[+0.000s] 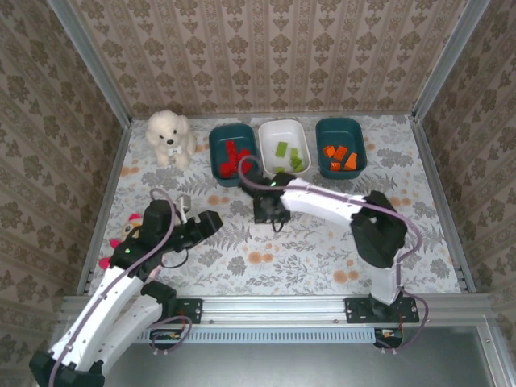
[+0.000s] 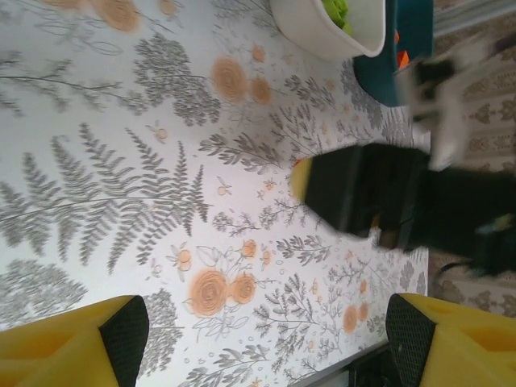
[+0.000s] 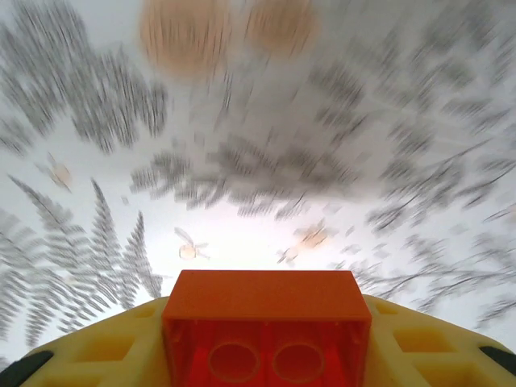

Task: Sort the legos into containers by color

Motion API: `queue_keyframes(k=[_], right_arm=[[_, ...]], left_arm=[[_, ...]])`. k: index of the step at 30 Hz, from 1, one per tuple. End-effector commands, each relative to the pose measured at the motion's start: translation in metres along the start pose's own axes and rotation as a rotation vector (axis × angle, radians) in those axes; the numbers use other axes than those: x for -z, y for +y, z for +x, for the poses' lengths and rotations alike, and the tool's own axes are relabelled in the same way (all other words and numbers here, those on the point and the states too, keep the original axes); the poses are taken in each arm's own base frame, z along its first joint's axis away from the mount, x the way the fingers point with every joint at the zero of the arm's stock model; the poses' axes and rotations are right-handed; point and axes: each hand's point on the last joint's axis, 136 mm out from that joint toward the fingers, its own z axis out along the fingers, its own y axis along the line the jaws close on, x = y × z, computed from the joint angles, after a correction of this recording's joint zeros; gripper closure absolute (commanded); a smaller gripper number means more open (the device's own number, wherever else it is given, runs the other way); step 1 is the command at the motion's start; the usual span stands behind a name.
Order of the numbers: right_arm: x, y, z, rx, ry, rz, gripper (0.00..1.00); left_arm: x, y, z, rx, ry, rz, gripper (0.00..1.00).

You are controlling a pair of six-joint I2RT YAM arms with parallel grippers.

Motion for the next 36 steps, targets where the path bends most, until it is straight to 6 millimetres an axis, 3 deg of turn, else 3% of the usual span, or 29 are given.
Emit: queue_keyframes(k=[1,5,8,13,16,21,25,31,36], right_arm=[[0.045,-0.044,-0.059,-0.056,-0.126,0.003,0.55],[0.050,-0.092,-0.120,-0.150,-0.191,-0.018,0.55],[0.041,-0.123,-0.167,-0.220,-0.234,-0.034,0.55],[0.006,-0.168,-0.230,-0.302,-0.266,-0.014,0.55],[-0.024,-0.188,-0.255,-0.364,-0.248,-0.035,0.55],[-0.069,-0.213,-0.279,-0.406,-0.221,-0.036,0.54],[-0.093,-0.233,-0.288,-0.442,-0.215,-0.041,0.54],[-0.113,-0.253,-0.293,-0.499,-0.204,-0.056,0.53],[-0.123,-0.252,-0.289,-0.503,-0.166,-0.057,0.42]], left_arm=[[-0.003,-0.040,-0.022,-0.044,-0.056,0.101,0.19],[-0.016,-0.058,-0.039,-0.058,-0.080,0.110,0.19],[-0.025,-0.069,-0.051,-0.066,-0.090,0.108,0.19],[-0.034,-0.080,-0.066,-0.089,-0.111,0.091,0.19],[-0.037,-0.082,-0.073,-0.104,-0.130,0.074,0.19],[-0.041,-0.076,-0.078,-0.093,-0.167,0.044,0.19],[-0.041,-0.071,-0.076,-0.084,-0.173,0.021,0.19],[-0.043,-0.064,-0.074,-0.057,-0.170,-0.007,0.19],[-0.048,-0.062,-0.075,-0.044,-0.162,-0.025,0.19]])
